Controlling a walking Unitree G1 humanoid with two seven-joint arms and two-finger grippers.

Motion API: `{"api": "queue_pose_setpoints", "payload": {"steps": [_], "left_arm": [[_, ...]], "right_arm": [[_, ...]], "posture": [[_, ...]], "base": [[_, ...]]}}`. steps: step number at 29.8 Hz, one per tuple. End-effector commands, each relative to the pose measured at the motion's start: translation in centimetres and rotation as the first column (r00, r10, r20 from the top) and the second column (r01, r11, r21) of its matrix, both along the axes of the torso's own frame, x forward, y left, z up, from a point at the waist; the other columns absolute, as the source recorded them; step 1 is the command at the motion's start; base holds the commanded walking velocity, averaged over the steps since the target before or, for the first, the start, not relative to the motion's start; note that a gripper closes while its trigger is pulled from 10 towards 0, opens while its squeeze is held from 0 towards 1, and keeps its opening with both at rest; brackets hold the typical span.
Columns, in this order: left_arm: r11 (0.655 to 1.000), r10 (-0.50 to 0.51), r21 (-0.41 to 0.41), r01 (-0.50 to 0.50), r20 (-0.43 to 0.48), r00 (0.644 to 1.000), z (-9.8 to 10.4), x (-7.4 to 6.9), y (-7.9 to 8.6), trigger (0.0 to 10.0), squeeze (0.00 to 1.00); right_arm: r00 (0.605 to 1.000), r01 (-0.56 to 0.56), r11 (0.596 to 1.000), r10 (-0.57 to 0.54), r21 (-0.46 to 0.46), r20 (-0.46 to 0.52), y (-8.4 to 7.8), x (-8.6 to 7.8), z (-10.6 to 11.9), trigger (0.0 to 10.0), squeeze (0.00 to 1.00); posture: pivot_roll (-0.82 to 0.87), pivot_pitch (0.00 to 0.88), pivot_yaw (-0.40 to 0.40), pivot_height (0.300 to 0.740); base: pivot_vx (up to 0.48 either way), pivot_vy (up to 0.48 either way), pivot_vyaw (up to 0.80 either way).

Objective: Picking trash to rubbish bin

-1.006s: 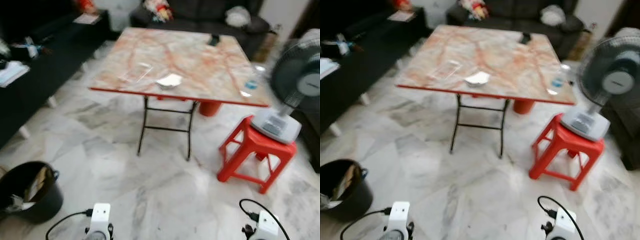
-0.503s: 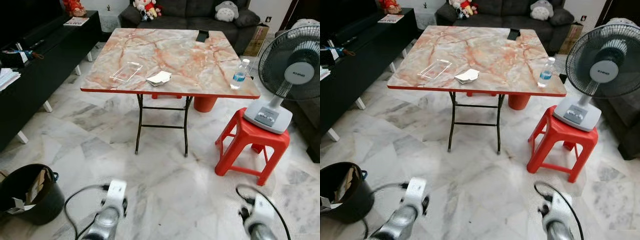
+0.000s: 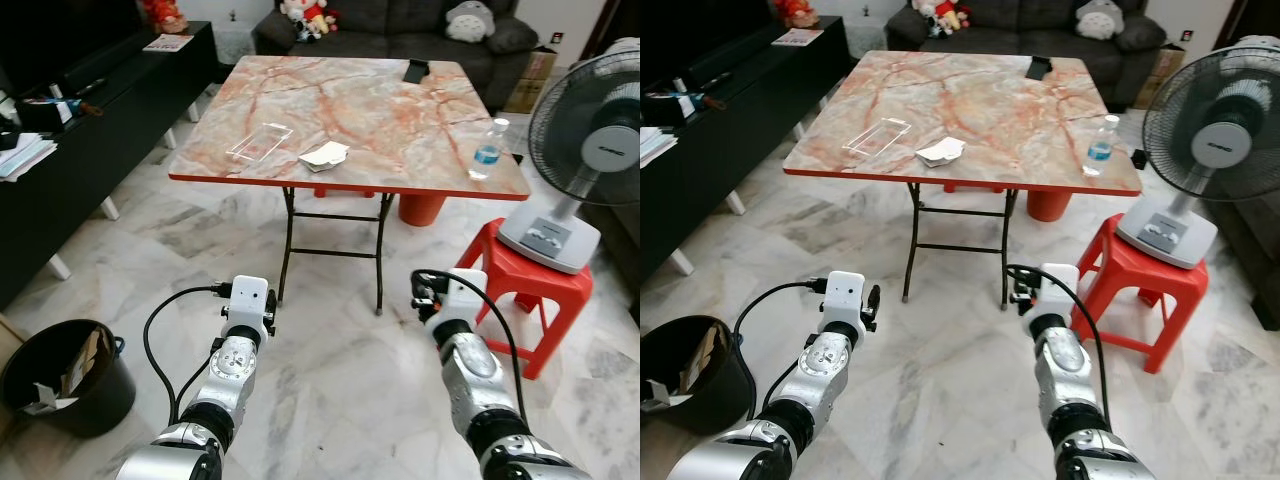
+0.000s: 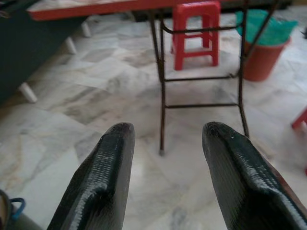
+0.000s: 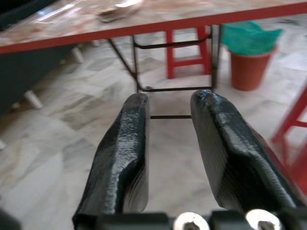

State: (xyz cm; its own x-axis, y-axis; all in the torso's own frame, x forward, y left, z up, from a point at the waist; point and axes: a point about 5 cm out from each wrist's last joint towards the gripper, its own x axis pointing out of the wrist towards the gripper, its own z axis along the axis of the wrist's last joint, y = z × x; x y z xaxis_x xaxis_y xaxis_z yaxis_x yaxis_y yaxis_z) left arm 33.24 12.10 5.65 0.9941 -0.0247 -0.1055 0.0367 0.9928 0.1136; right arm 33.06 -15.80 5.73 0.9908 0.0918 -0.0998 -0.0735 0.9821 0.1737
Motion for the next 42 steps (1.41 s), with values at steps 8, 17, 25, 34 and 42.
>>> {"api": "queue_pose_setpoints", "payload": {"steps": [8,17,25,34,42], "left_arm": [[1.0,0.024,0.015,-0.025,0.064,0.998,1.2,0.6,0.3,10.0,0.0],[1.0,0.027,0.002,-0.027,0.136,0.99,2.8,1.5,0.3,10.0,0.0],[1.0,0.023,-0.008,-0.022,0.178,0.984,4.2,2.2,0.0,10.0,0.0],[0.999,0.036,-0.01,-0.035,0.171,0.985,4.0,2.2,0.3,10.0,0.0],[0.999,0.033,-0.011,-0.031,0.169,0.985,4.1,2.2,0.1,10.0,0.0]], "right_arm": [[0.994,-0.05,0.998,0.045,0.046,0.098,1.2,1.2,2.4,10.0,0.0],[0.986,-0.063,0.998,0.062,0.004,0.154,1.3,1.7,3.7,10.0,0.0],[0.98,-0.044,0.998,0.034,0.048,0.196,1.0,2.3,5.0,10.0,1.0],[0.982,-0.053,0.999,0.051,0.006,0.182,1.3,2.4,5.2,10.0,1.0],[0.98,-0.067,0.998,0.067,-0.009,0.188,1.8,2.5,5.5,10.0,1.0]], "posture": [[-0.16,0.0,-0.029,0.74],[-0.16,0.0,-0.021,0.74],[-0.15,0.0,-0.03,0.74],[-0.15,0.0,-0.031,0.74],[-0.15,0.0,-0.036,0.74]], "base": [[0.229,0.0,0.3],[0.321,0.0,0.0],[0.322,0.0,0.0],[0.301,0.0,0.0],[0.298,0.0,0.0]]}}
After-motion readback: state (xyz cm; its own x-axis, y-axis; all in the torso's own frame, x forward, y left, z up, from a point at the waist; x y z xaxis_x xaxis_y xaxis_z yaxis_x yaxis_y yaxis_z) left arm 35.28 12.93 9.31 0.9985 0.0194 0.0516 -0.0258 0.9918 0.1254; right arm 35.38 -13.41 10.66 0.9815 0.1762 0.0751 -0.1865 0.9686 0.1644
